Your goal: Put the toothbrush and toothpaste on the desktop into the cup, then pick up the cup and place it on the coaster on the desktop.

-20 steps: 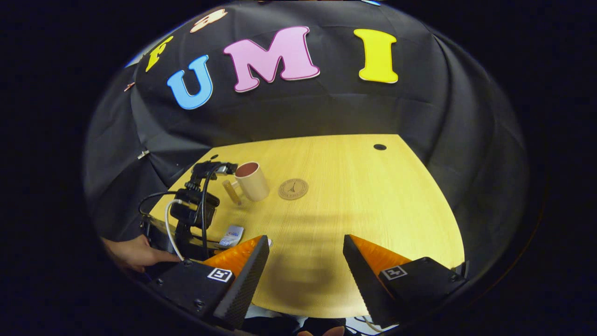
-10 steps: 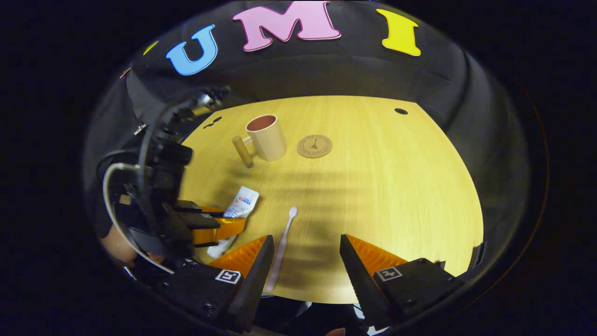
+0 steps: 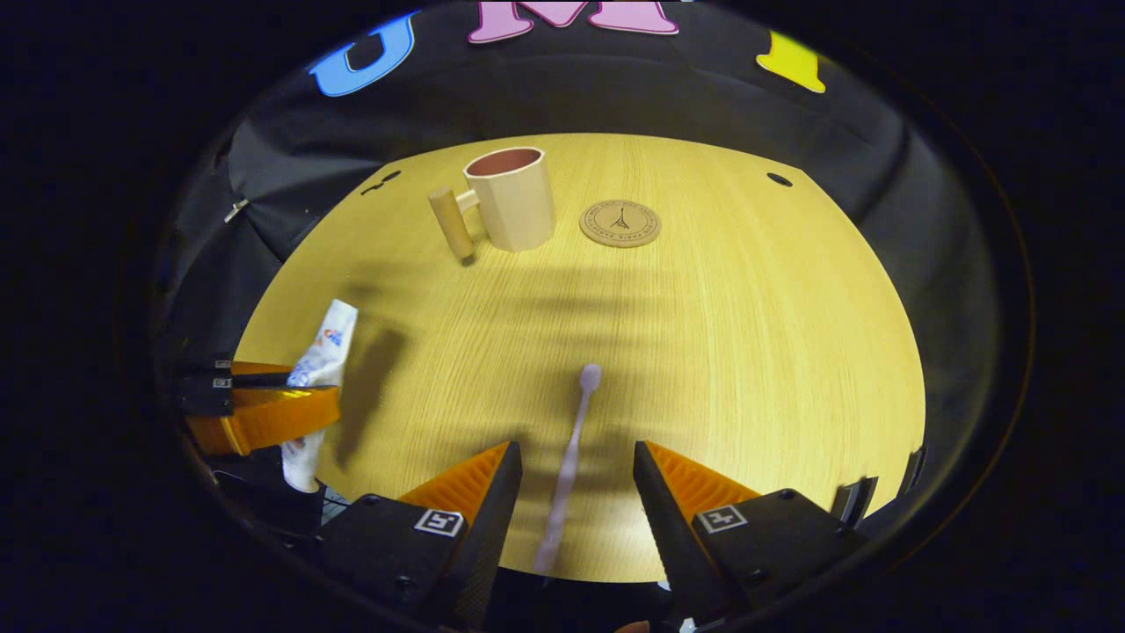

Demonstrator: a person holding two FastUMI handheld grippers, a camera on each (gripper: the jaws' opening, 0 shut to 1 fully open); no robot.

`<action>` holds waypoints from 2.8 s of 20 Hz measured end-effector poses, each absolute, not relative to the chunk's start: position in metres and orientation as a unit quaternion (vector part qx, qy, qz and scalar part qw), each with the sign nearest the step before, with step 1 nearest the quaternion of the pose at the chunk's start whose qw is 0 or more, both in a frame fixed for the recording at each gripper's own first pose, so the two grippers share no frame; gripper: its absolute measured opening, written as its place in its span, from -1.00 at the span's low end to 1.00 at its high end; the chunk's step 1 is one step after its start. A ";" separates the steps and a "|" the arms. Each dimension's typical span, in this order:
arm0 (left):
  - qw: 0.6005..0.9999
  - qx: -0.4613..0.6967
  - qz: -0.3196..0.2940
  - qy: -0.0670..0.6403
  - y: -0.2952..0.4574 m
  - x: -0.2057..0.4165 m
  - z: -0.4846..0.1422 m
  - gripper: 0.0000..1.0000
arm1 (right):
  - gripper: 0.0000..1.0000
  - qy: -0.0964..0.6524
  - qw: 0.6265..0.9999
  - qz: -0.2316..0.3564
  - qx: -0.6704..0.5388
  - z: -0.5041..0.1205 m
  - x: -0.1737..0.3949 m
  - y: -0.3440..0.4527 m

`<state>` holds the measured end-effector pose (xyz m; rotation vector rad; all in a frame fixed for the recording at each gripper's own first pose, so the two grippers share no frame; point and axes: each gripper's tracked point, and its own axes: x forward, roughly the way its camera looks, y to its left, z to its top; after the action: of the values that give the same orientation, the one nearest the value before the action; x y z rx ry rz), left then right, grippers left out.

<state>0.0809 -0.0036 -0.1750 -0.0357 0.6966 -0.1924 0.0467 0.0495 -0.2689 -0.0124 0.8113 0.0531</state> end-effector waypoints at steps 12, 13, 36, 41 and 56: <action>0.936 -0.037 -0.082 0.339 0.033 0.062 -0.192 -0.65 | -0.10 0.448 0.894 -0.021 -0.018 -0.295 0.059 0.053; 0.936 -0.038 -0.082 0.340 0.032 0.062 -0.193 -0.65 | -0.22 0.453 0.891 -0.019 -0.010 -0.295 0.058 0.054; 0.976 -0.086 -0.082 0.181 -0.015 0.102 -0.067 -0.65 | -0.89 0.253 0.959 0.105 0.072 -0.167 0.056 0.030; 0.986 -0.114 -0.101 0.062 -0.032 0.152 0.023 -0.65 | -0.89 0.234 0.959 0.137 0.085 -0.137 0.062 0.023; 0.986 -0.146 -0.075 -0.023 -0.045 0.317 0.059 -0.65 | -0.89 0.247 0.958 0.109 0.094 -0.129 0.079 -0.049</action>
<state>0.3172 -0.0452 0.0591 -0.2940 -0.0465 -0.1517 0.0794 -0.0485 -0.1288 0.1903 0.5010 0.2216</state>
